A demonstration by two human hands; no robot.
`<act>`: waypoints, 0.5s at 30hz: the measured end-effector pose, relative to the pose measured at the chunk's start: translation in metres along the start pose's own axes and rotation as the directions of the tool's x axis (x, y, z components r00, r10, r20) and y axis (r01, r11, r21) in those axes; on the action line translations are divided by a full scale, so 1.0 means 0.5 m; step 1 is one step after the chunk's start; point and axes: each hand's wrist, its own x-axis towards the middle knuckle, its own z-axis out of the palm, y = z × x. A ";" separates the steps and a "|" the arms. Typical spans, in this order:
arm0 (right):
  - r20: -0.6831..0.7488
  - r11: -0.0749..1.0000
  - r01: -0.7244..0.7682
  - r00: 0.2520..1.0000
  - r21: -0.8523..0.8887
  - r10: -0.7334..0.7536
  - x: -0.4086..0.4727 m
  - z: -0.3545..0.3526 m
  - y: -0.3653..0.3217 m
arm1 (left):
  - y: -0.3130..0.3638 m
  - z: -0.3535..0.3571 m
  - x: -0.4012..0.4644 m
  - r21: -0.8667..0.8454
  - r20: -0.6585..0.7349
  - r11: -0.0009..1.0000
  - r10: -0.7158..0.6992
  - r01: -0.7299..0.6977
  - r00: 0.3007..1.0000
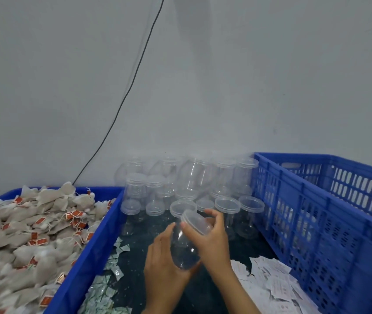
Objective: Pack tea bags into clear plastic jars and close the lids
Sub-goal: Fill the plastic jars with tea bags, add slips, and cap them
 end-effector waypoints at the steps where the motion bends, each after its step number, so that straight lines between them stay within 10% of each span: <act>1: -0.017 1.000 0.010 1.000 -0.002 -0.010 -0.005 0.003 0.014 | -0.003 -0.004 -0.003 0.010 0.019 1.000 -0.012 0.012 1.000; 6: 0.011 0.996 0.071 0.997 0.062 -0.072 -0.016 0.007 0.056 | -0.027 -0.017 -0.007 -0.021 0.153 0.994 -0.101 0.105 0.983; 11: 0.431 0.987 0.085 0.892 0.133 -0.135 -0.009 -0.044 0.076 | -0.112 -0.028 -0.008 -0.417 0.600 0.823 -0.069 0.385 0.797; 15: 0.405 0.976 -0.100 0.914 0.192 0.014 -0.023 -0.036 0.111 | -0.121 -0.007 -0.031 -0.224 0.368 0.938 -0.170 0.265 0.914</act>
